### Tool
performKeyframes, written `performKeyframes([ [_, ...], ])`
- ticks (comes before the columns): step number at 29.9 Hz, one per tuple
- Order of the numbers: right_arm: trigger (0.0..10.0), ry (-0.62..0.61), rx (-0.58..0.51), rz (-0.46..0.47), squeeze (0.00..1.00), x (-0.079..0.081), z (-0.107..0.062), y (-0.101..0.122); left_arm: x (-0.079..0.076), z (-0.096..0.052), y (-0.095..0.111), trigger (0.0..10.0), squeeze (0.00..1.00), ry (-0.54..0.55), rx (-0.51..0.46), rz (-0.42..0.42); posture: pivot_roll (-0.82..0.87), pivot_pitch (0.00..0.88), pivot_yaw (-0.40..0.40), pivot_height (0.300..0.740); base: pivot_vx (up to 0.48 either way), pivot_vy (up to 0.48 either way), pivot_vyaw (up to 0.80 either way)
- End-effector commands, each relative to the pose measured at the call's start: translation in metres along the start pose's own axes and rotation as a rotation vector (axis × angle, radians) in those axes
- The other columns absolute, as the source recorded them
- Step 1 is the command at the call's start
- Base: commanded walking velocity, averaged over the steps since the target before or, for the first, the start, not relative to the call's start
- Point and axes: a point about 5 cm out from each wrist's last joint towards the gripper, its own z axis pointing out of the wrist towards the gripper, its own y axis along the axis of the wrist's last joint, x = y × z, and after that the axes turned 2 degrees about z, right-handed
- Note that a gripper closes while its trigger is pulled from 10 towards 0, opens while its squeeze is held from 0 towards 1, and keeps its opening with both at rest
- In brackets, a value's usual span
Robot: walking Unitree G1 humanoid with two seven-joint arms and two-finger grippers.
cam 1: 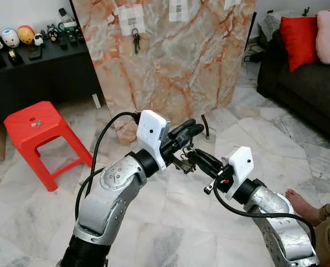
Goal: Hang keys on a hook
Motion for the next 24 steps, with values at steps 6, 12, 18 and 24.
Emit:
performKeyframes([
  [6,10.0,0.027,0.004,0.014,0.0,0.0029,0.002,-0.0023,-0.0017,0.0006,0.002,10.0,0.0,-0.01,-0.005,0.037,-0.15,0.081,0.008,0.74,0.0,0.0,0.0],
  [12,10.0,0.009,0.005,-0.005,0.77,0.0005,0.0024,-0.0019,-0.002,0.0008,0.0016,10.0,0.0,-0.012,-0.002,0.039,-0.15,0.082,0.008,0.74,0.0,0.0,0.0],
  [18,10.0,0.012,0.006,-0.008,0.0,-0.0007,0.003,-0.0014,-0.0022,0.0009,0.0015,10.0,0.0,-0.012,-0.002,0.04,-0.15,0.081,0.008,0.74,0.0,0.0,0.0],
  [24,10.0,0.018,0.002,-0.011,0.0,-0.0015,0.0058,-0.0006,-0.0023,0.0009,0.0013,10.0,0.0,-0.013,-0.001,0.042,-0.15,0.081,0.008,0.74,0.0,0.0,0.0],
])
